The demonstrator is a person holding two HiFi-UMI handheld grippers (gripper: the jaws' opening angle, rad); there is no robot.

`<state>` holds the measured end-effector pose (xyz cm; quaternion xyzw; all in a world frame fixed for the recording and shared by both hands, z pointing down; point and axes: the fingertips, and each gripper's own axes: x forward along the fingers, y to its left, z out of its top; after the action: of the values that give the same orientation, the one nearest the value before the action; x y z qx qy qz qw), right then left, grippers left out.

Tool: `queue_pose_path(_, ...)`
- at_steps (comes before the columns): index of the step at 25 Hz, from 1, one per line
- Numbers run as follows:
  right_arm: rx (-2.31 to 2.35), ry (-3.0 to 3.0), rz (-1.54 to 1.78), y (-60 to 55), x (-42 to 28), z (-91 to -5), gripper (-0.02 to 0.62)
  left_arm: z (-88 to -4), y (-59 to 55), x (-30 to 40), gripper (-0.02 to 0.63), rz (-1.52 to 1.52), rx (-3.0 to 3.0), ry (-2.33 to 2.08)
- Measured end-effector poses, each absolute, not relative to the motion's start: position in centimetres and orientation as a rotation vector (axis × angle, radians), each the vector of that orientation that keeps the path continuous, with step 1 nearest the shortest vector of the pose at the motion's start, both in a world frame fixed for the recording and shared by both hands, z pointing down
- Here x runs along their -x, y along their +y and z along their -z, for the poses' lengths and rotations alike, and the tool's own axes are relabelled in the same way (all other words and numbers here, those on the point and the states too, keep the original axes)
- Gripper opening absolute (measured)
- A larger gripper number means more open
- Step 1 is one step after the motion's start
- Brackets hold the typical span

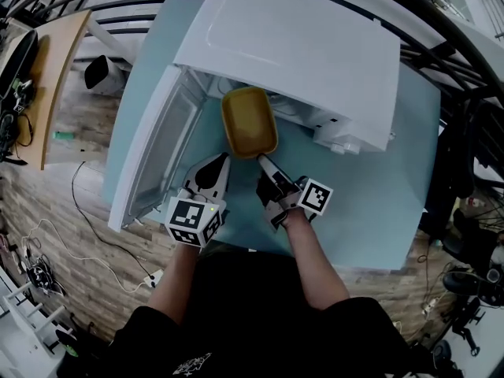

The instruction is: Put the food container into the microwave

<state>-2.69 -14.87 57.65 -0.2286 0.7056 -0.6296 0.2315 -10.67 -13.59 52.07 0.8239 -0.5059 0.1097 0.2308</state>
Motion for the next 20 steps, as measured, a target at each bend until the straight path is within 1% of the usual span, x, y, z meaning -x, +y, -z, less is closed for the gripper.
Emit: queue_pose_path(20, 0.760, 1.867, 1.618, -19.4, 1.5, -57.4, 0.014, -52.1, -17.4, 10.1, 0.008, -0.280, -2.326, -1.287)
